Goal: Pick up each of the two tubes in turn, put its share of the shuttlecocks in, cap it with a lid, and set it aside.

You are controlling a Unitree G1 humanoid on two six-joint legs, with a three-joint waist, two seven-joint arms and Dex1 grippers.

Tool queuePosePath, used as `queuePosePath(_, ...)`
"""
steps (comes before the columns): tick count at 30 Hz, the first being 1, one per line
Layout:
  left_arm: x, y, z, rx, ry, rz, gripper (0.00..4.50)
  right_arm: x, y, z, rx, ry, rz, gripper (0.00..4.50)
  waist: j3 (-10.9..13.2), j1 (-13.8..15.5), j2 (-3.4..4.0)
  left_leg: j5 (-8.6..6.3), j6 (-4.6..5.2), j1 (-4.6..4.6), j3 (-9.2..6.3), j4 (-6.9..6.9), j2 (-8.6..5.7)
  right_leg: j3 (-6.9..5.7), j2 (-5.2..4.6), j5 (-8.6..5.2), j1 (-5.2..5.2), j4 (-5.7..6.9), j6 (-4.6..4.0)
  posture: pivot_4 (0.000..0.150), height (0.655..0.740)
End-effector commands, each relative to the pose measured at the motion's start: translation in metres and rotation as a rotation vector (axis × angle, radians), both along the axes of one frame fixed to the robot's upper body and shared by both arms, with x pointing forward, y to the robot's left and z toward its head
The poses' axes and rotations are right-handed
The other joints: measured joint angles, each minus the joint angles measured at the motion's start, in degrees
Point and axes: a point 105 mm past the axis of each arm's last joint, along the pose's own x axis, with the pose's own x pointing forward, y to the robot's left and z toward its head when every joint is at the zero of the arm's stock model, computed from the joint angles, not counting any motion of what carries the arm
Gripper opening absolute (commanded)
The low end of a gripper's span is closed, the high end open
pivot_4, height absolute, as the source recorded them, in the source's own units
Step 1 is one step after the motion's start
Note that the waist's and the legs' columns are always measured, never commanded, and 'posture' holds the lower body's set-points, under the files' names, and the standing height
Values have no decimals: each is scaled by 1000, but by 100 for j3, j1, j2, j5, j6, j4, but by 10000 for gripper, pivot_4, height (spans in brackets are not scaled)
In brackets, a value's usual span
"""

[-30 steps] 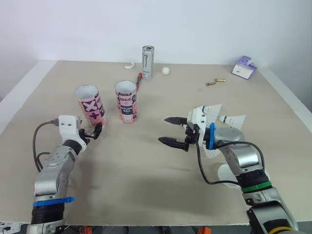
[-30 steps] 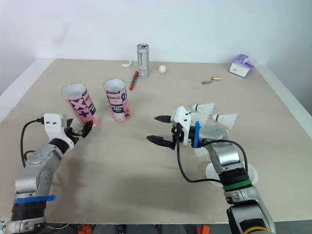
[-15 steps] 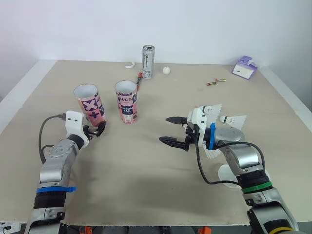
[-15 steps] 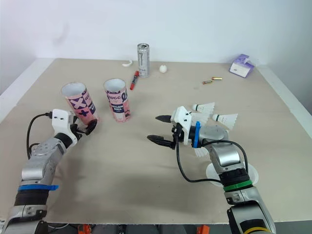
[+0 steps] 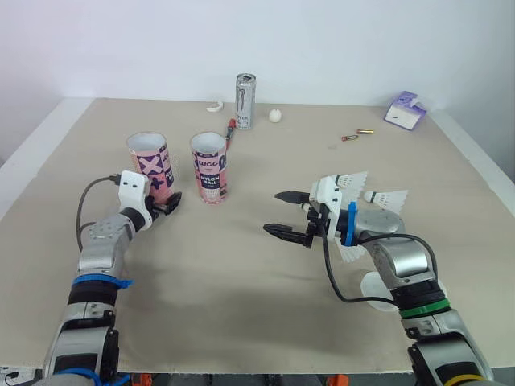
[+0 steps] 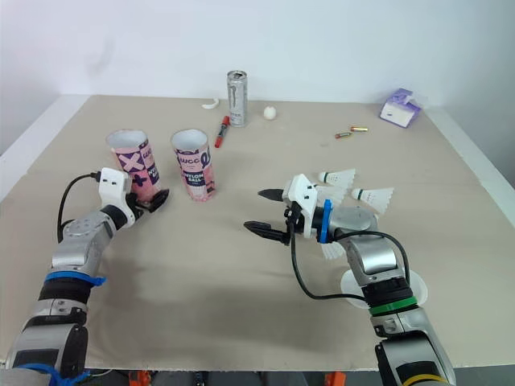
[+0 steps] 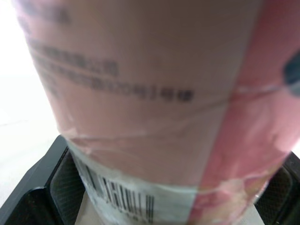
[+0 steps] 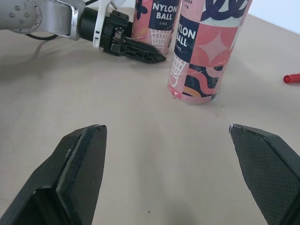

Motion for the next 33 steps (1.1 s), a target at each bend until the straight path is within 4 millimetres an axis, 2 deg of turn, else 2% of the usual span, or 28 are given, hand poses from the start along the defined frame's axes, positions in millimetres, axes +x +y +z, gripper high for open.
queuePosePath(1,4,2,18,45,-77,-23,45000,1,-4,21,14,-73,-1,44735,0,0,0,0,0,-1,0,0,-1,0,-1,0,0,0,0,1500,7400)
queuePosePath(5,4,0,19,37,-90,-42,45000,1,-4,21,12,-71,-1,44735,0,1,0,0,0,-2,-1,0,-1,-1,-2,1,0,0,-1,1500,7400)
queuePosePath(7,3,-1,18,28,-89,-53,38772,1,-4,21,11,-70,-1,45000,0,0,0,0,0,-2,0,0,-2,0,-2,1,0,0,-1,1500,7400)
queuePosePath(8,3,-1,18,27,-92,-49,37689,1,-4,21,11,-69,0,45000,0,1,0,0,0,-2,-1,0,-2,-1,-2,0,0,0,-1,1500,7400)
queuePosePath(21,-4,11,14,65,-93,-58,37689,-1,-3,22,15,-64,4,45000,0,0,0,0,0,-2,-2,0,-2,-2,-2,1,-1,0,-1,1500,7400)
queuePosePath(33,-6,10,15,67,-115,-72,37689,-5,-4,21,17,-59,-3,45000,0,1,0,0,0,-3,-2,1,-2,-3,-4,1,-1,0,0,1500,7400)
